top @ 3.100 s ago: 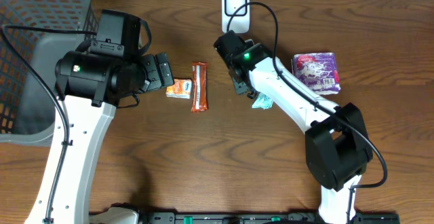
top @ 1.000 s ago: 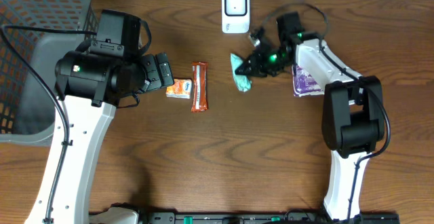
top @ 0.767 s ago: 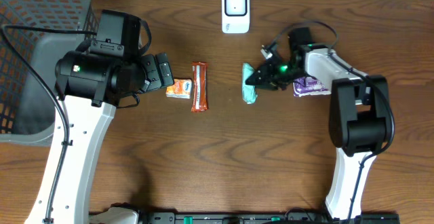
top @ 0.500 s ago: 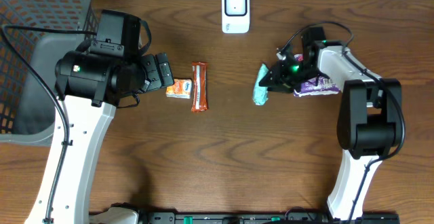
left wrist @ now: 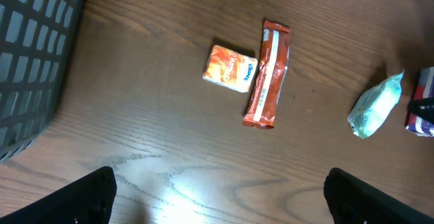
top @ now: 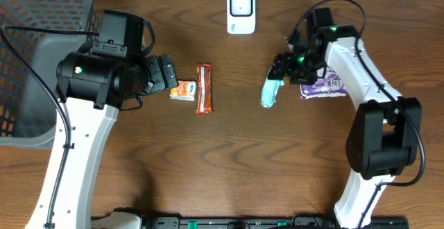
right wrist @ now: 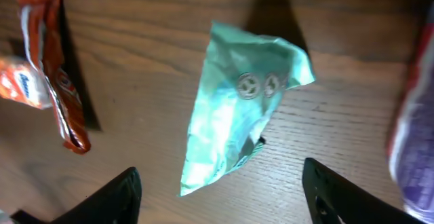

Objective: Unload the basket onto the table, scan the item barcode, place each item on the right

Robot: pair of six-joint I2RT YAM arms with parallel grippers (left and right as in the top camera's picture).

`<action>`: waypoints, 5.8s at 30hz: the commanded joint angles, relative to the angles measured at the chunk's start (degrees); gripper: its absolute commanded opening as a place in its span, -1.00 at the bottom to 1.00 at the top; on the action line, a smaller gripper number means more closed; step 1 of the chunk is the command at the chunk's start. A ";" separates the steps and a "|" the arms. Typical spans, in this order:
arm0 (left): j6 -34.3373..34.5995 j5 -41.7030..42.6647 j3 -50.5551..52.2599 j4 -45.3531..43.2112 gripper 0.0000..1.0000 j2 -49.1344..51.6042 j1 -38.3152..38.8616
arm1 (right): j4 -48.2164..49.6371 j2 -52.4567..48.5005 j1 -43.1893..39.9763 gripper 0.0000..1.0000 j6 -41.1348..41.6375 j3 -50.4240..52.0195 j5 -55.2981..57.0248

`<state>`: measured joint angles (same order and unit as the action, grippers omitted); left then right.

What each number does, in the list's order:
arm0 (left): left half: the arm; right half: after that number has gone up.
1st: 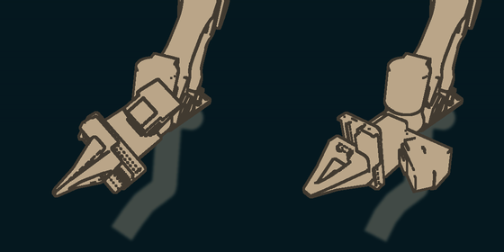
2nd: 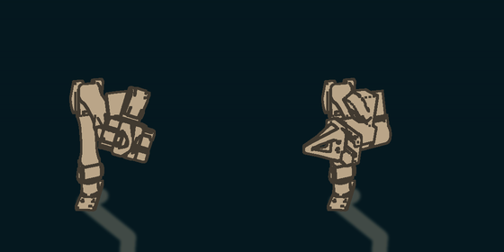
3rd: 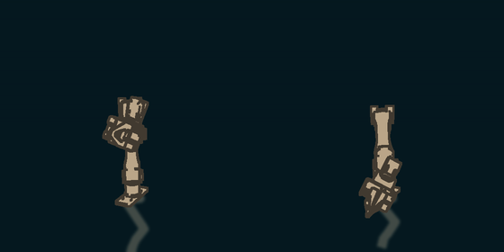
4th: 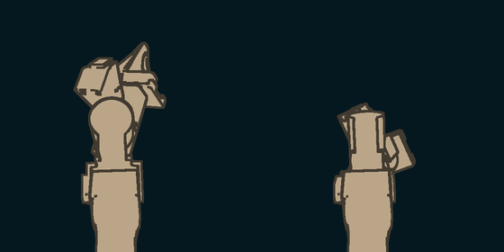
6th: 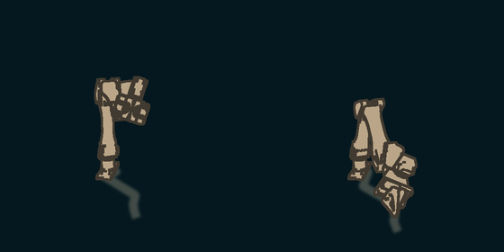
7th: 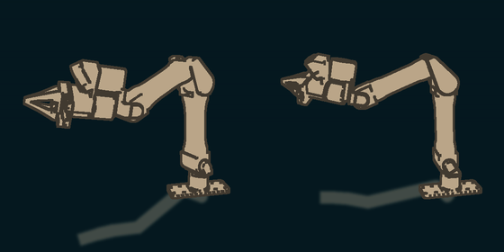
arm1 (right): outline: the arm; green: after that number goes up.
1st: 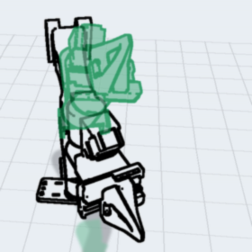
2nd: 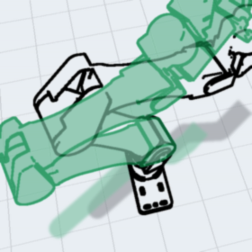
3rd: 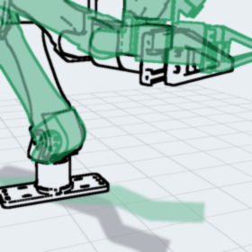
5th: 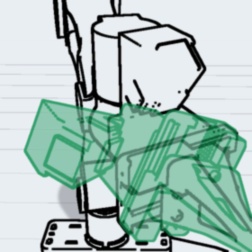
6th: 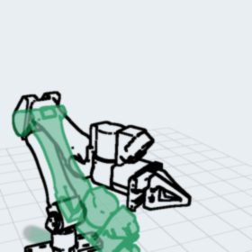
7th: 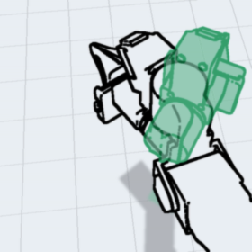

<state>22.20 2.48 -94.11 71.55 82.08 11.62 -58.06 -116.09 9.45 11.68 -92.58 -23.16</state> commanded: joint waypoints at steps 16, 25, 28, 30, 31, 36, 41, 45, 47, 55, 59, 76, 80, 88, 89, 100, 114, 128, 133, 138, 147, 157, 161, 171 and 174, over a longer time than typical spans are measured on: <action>-0.52 -0.31 -0.74 0.02 0.96 -0.15 -0.20 | -0.94 -2.29 16.39 0.18 20.85 -0.26 37.33; -0.55 -0.31 -0.74 0.02 0.96 -0.15 -0.20 | 1.33 -6.91 17.33 0.16 24.70 -0.24 37.64; -0.52 -0.31 -0.74 0.02 0.96 -0.15 -0.20 | 3.02 -7.61 17.33 0.00 23.69 -0.26 34.77; -0.52 -0.31 -0.74 0.02 0.96 -0.15 -0.20 | 4.20 -7.54 17.27 -0.28 22.64 -0.26 32.54; -0.52 -0.31 -0.74 0.02 0.96 -0.15 -0.20 | 4.70 -7.39 17.09 -0.38 22.01 -0.33 31.15; -0.55 -0.33 -0.74 0.02 0.96 -0.15 -0.20 | 5.05 -7.10 14.58 -0.97 18.27 -1.97 22.51; -0.52 -0.33 -0.74 0.02 0.96 -0.15 -0.20 | 3.85 -7.10 10.05 -0.98 12.66 -6.05 8.02; -0.55 -0.33 -0.74 0.02 0.96 -0.15 -0.20 | 6.51 -7.10 5.22 -0.96 6.38 -7.21 -12.90; -0.52 -0.33 -0.74 0.02 0.96 -0.15 -0.20 | 7.45 -7.15 3.19 -0.97 4.22 -6.82 -19.15; -0.52 -0.31 -0.74 0.02 0.96 -0.15 -0.20 | 19.39 -7.26 -0.55 -0.87 3.93 3.04 -33.40; -0.52 -0.31 -0.74 0.02 0.96 -0.15 -0.20 | 25.33 -7.26 -0.81 -0.74 4.83 9.09 -33.64; -0.55 -0.31 -0.74 0.02 0.96 -0.15 -0.20 | 5.92 -6.25 -6.88 -0.07 5.73 0.07 -10.54; -0.52 -0.31 -0.74 0.02 0.96 -0.15 -0.20 | -3.89 -6.05 -5.49 -0.01 2.27 -9.35 -7.23; -0.52 -0.31 -0.74 0.02 0.96 -0.15 -0.20 | -6.40 -6.10 2.08 0.02 1.11 -12.11 -3.52; -0.52 -0.31 -0.74 0.02 0.96 -0.15 -0.20 | -6.19 -6.10 3.34 0.01 1.22 -11.89 -2.05; -0.52 -0.33 -0.74 0.02 0.96 -0.15 -0.20 | 1.64 -6.12 15.56 -0.38 16.44 -5.29 20.24; -0.52 -0.33 -0.74 0.02 0.96 -0.15 -0.20 | 3.39 -6.10 14.05 -0.43 18.27 -2.14 32.46; -0.52 -0.33 -0.74 0.02 0.96 -0.15 -0.20 | 13.18 -6.10 17.38 -0.10 15.02 -6.01 5.35; -0.52 -0.31 -0.74 0.02 0.96 -0.15 -0.20 | 16.15 -6.29 19.50 0.15 17.57 -5.44 5.18; -0.52 -0.31 -0.74 0.02 0.96 -0.15 -0.20 | 20.13 -7.56 20.31 0.15 19.71 -4.83 1.11; -0.55 -0.31 -0.74 0.02 0.96 -0.15 -0.20 | 21.24 -11.87 22.23 0.04 21.29 -4.83 0.55; -0.52 -0.31 -0.74 0.02 0.95 -0.15 -0.20 | 14.14 -5.46 14.47 0.11 12.90 -7.28 1.86; -0.52 -0.31 -0.74 0.02 0.96 -0.15 -0.20 | 7.48 -0.48 7.85 0.21 9.97 -7.93 7.15; -0.55 -0.31 -0.74 0.02 0.96 -0.15 -0.20 | -6.03 2.89 -12.90 0.82 -6.19 -7.80 4.35; -0.52 -0.31 -0.74 0.02 0.96 -0.15 -0.20 | -8.96 1.84 -17.40 0.97 -11.41 -7.78 3.96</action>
<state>22.20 2.48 -94.11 71.55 82.08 11.62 -65.87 -113.03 -5.26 8.25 -100.33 -17.41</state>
